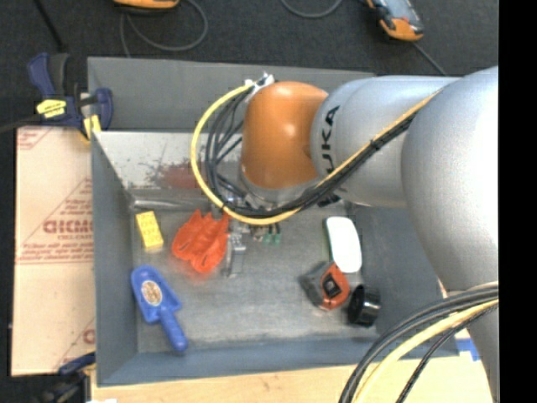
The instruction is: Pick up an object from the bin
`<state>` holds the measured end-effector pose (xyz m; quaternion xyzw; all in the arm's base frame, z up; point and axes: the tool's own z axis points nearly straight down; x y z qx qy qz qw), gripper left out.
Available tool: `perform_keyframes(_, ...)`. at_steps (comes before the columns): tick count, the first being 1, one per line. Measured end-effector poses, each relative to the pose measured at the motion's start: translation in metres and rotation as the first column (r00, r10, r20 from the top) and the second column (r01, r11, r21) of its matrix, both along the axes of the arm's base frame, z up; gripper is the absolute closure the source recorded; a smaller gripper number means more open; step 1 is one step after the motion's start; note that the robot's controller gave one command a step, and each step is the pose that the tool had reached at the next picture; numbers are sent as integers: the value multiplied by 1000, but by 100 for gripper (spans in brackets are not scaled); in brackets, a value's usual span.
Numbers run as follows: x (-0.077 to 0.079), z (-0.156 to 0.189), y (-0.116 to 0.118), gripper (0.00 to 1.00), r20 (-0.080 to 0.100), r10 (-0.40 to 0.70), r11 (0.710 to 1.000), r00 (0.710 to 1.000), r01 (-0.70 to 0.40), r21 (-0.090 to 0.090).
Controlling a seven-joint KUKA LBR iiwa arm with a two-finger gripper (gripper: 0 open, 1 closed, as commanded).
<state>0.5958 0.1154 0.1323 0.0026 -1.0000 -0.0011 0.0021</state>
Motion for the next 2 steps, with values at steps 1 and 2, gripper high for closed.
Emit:
perform_keyframes(1, 1, 5, 0, 0, 7, -2, 1000, 1000, 2, 1)
perform_keyframes(2, 10, -11, 2, 0, 13, 125, 992, 992, -125, -4)
